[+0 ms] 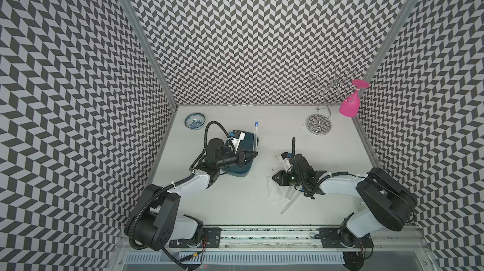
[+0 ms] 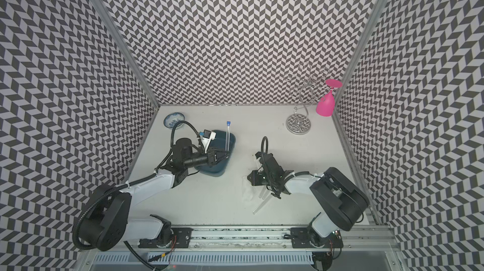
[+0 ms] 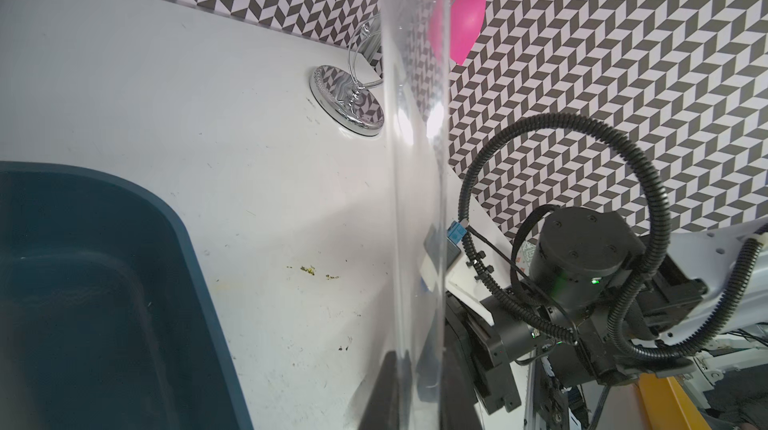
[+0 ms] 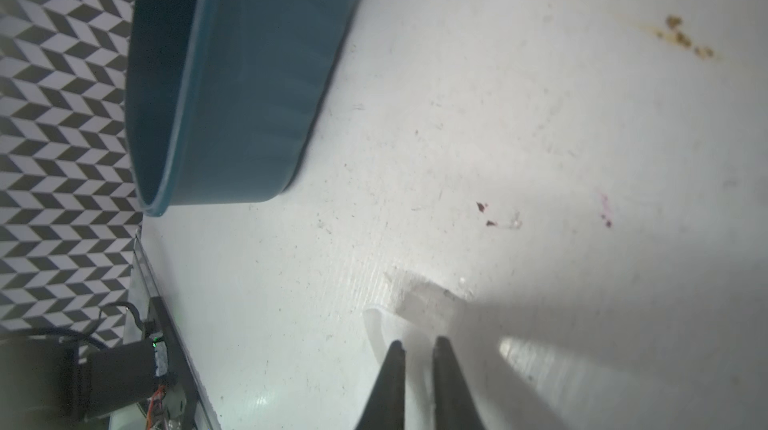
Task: Wipe the exteriors of test tubes
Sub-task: Pick up the cleaning item at the center of the board.
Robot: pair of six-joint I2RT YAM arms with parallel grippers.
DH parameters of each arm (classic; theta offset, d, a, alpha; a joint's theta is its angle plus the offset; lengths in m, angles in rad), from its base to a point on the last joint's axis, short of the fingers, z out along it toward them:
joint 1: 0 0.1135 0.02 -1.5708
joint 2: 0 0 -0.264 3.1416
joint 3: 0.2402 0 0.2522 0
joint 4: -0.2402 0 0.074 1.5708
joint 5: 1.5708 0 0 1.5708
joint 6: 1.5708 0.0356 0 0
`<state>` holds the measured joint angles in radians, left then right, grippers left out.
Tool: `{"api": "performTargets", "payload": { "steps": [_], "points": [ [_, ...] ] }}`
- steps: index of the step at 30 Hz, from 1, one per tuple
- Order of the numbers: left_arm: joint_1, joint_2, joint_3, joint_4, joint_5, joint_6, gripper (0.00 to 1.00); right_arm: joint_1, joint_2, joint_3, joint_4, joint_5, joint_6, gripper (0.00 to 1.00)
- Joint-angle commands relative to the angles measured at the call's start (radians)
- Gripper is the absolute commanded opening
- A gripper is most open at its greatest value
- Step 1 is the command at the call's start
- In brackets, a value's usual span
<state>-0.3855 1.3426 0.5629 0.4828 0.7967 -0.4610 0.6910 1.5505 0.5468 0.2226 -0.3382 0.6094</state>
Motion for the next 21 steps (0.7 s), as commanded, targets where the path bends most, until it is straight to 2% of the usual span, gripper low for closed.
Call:
{"api": "performTargets", "payload": {
  "steps": [1,9,16,18,21],
  "points": [
    [0.002,-0.036,-0.014,-0.027,-0.012,0.020,0.05,-0.001,-0.011,-0.010,0.081,-0.035,-0.003,0.00],
    [-0.005,-0.019,0.006,-0.066,-0.009,0.051,0.05,-0.065,-0.161,0.080,-0.026,-0.072,-0.054,0.00],
    [-0.047,0.006,0.049,-0.105,-0.040,0.097,0.07,-0.179,-0.300,0.160,-0.104,-0.136,-0.067,0.00],
    [-0.061,0.017,0.061,-0.106,-0.045,0.102,0.08,-0.218,-0.341,0.170,-0.086,-0.169,-0.035,0.00],
    [-0.078,0.037,0.078,-0.100,-0.046,0.100,0.08,-0.300,-0.387,0.133,0.064,-0.314,0.070,0.00]
  ]
}}
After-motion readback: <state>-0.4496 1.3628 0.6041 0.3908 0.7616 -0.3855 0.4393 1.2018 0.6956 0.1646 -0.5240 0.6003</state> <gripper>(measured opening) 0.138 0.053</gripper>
